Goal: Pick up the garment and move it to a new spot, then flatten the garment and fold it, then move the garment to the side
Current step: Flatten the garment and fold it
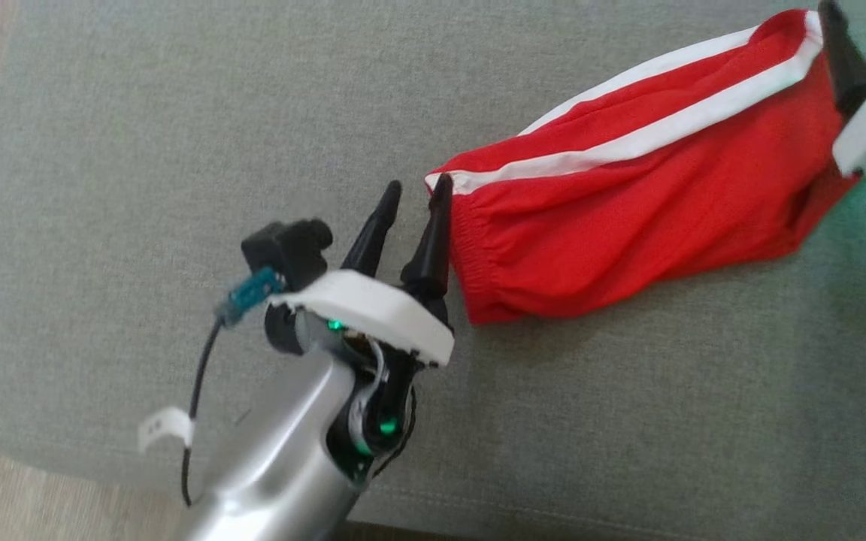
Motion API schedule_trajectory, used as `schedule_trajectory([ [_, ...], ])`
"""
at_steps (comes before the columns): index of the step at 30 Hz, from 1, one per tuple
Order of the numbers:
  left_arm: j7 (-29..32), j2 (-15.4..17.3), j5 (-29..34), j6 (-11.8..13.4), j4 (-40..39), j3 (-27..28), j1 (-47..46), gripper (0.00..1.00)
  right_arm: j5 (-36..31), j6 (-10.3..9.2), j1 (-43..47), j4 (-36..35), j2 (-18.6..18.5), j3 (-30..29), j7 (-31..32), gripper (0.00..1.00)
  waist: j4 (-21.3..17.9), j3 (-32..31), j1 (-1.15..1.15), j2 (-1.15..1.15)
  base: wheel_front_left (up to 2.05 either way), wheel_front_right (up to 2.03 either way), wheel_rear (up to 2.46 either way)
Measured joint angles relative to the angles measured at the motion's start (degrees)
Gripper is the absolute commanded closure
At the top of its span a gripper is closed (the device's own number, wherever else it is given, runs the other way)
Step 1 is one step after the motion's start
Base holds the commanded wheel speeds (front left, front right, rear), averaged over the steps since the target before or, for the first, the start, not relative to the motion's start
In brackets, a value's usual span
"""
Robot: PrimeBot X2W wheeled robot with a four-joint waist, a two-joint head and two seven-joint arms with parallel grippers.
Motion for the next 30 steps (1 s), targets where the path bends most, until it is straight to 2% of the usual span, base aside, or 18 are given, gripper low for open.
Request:
schedule_trajectory([
  [5, -1.89, 0.93, 7.70, 3.54, -3.50, 0.14, 4.35, 0.00, -0.48, 0.00, 5.35, -2.10, -6.31, 6.61, 3.54, 0.00, -0.46, -1.35, 0.00, 0.00, 0.00, 0.00, 0.00],
  [8, -1.89, 1.01, 14.29, 4.86, -6.35, 1.30, 6.63, 0.00, -0.22, 0.00, 7.65, -2.14, -7.34, 6.56, 5.45, 0.00, -0.27, -1.19, 0.00, 0.00, 0.00, 0.00, 0.00],
  [12, -1.91, 0.69, 19.97, 4.52, -9.95, 4.04, 8.66, 0.00, 0.18, 0.00, 7.39, -2.13, -7.16, 5.41, 6.65, 0.00, 0.35, -0.30, 0.00, 0.00, 0.00, 0.00, 0.00],
  [15, -1.91, 0.25, 23.87, 2.85, -12.35, 5.22, 11.26, 0.00, 0.25, 0.00, 7.13, -0.85, -6.56, 4.50, 7.65, 0.00, 1.50, 0.60, 0.00, 0.00, 0.00, 0.00, 0.00],
  [18, -1.93, 0.23, 25.30, 2.26, -13.27, 5.60, 12.33, 0.00, 0.34, 0.00, 6.30, 0.53, -5.12, 4.26, 8.04, 0.00, 2.38, 1.05, 0.00, 0.00, 0.00, 0.00, 0.00],
  [26, -2.15, 0.15, 26.31, 1.83, -15.07, 5.49, 13.55, 0.00, 0.75, 0.00, 3.47, 4.20, -4.92, 4.04, 10.48, 0.00, 3.97, 1.15, 0.00, 0.00, 0.00, 0.00, 0.00],
  [27, -2.14, 0.14, 26.31, 1.83, -15.11, 5.50, 13.55, 0.00, 1.49, -0.01, 3.33, 4.41, -4.90, 3.92, 10.90, 0.73, 4.05, 1.06, 0.00, 0.00, 0.00, 0.00, 0.00],
  [28, -2.15, 0.14, 26.31, 1.83, -15.12, 5.55, 13.55, 0.00, 2.32, -0.01, 3.21, 4.59, -4.79, 3.87, 11.10, 1.00, 4.05, 1.01, 0.00, 0.00, 0.00, 0.00, 0.00],
  [30, -2.15, 0.14, 26.36, 1.83, -15.12, 5.66, 13.56, 0.00, 4.34, -0.01, 2.99, 4.74, -4.39, 3.97, 11.51, 1.00, 3.88, 0.85, 0.00, 0.00, 0.00, 0.00, 0.00],
])
